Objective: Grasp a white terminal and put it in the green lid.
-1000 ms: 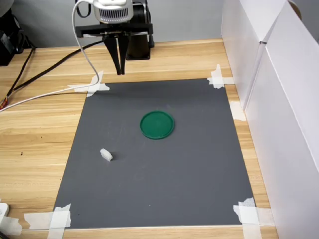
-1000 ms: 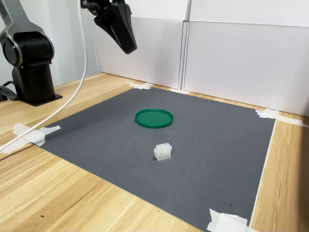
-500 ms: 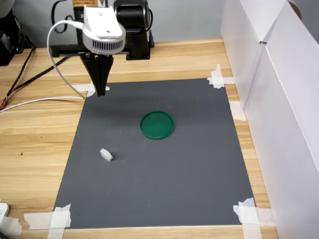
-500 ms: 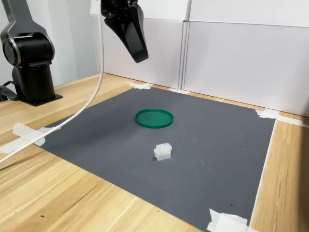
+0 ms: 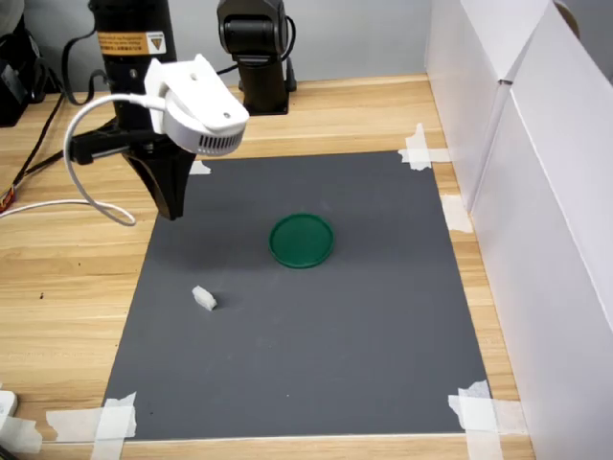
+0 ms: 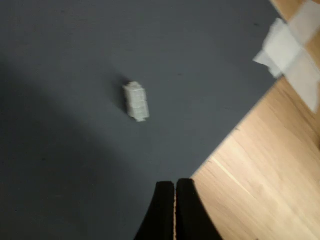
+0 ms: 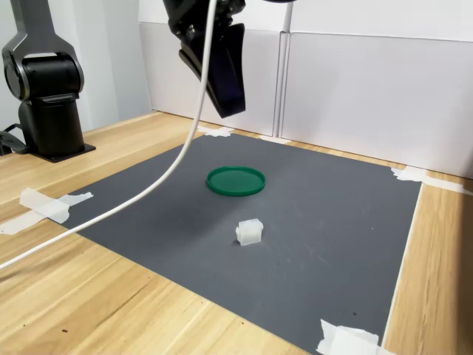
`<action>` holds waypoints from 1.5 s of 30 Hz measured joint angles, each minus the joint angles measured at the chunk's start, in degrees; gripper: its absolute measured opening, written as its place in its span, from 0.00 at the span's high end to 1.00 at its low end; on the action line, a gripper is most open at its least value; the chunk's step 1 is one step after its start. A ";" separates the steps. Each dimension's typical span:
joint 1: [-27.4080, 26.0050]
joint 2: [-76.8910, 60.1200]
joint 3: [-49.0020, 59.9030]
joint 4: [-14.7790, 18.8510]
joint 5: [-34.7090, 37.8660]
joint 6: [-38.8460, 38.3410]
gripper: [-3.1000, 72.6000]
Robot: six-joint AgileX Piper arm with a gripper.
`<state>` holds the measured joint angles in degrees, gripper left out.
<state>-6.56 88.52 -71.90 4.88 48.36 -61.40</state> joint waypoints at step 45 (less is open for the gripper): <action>-2.98 11.77 -9.63 5.44 8.63 -9.89 0.02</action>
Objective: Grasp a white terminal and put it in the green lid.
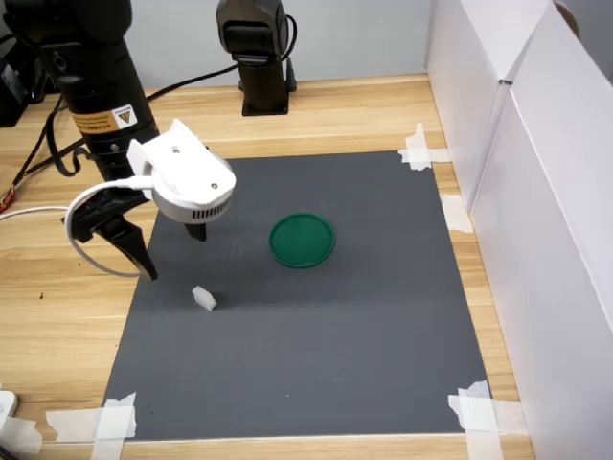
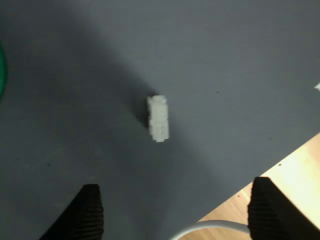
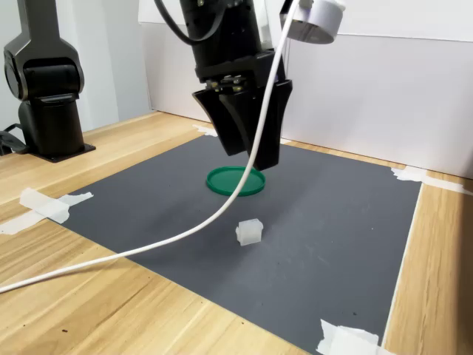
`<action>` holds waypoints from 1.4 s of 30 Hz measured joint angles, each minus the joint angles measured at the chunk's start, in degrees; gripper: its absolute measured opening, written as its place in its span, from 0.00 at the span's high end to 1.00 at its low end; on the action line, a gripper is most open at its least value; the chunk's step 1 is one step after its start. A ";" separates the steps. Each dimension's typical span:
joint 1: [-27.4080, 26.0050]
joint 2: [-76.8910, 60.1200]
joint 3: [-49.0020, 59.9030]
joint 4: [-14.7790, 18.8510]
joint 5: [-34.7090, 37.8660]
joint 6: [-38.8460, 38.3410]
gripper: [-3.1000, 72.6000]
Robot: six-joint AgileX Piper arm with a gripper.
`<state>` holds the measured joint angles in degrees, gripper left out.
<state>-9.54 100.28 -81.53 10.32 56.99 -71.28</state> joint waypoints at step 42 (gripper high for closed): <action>2.06 10.61 2.32 -2.51 -8.53 2.64 0.06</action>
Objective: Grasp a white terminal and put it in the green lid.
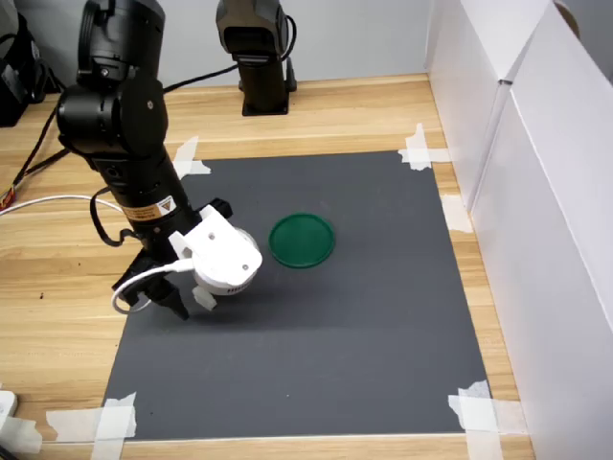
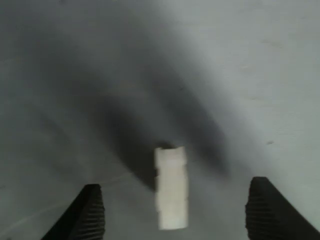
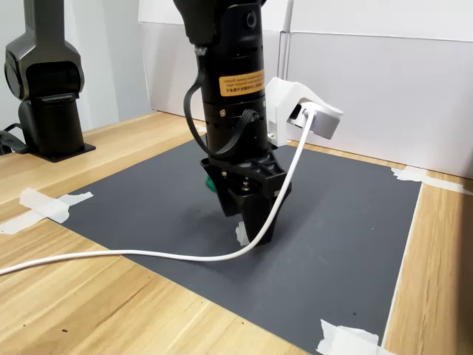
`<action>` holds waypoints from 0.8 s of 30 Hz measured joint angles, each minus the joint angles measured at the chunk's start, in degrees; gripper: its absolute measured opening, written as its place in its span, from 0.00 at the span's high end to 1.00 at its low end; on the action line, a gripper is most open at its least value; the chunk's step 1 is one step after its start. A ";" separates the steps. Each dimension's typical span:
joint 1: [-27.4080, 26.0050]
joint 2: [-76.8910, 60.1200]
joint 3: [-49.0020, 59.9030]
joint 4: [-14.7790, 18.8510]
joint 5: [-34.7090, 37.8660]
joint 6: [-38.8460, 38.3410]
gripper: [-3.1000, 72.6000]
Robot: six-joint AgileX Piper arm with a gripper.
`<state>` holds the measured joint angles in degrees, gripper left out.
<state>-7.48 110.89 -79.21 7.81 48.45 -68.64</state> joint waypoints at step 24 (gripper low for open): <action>0.00 1.95 0.00 0.64 -0.20 -0.17 0.40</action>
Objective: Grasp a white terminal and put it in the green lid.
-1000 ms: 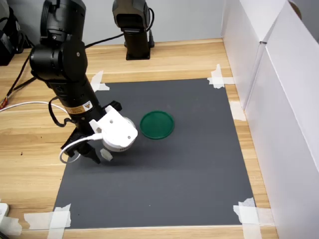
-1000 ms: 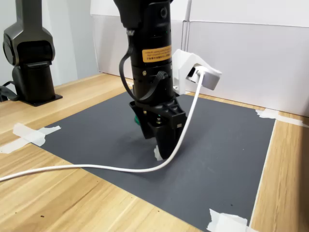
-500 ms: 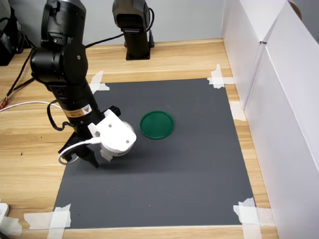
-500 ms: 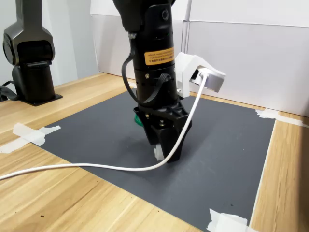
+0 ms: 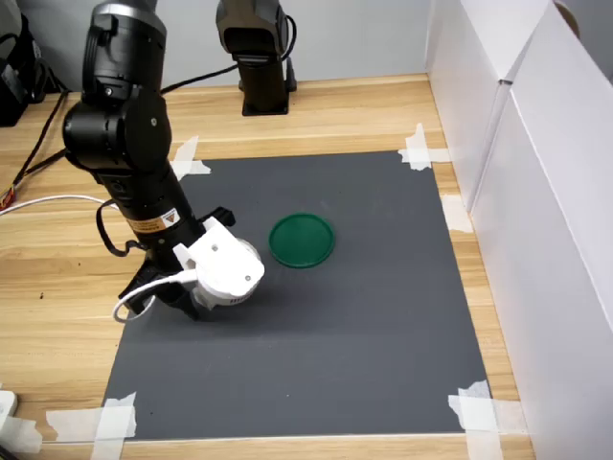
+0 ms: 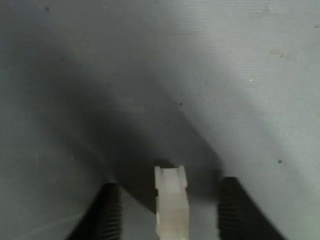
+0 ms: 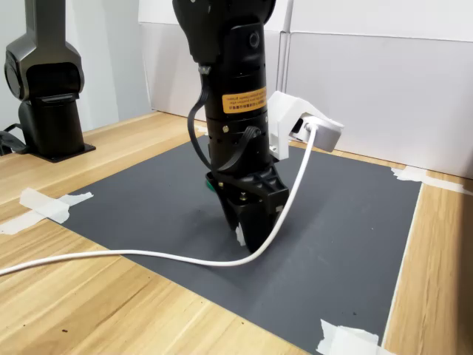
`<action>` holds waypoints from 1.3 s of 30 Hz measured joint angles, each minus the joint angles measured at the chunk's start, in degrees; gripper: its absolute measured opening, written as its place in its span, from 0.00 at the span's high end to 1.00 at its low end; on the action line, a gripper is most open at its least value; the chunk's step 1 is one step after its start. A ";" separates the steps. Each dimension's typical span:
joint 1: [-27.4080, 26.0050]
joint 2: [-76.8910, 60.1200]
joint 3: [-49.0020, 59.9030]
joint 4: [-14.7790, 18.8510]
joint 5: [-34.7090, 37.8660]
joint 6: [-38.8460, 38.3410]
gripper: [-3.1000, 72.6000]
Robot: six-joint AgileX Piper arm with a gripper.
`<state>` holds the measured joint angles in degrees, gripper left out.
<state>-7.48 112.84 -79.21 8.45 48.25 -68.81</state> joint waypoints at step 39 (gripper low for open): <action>16.60 -17.27 7.39 -1.07 10.25 14.31 0.84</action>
<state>9.13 95.57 -71.82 7.39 58.50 -54.50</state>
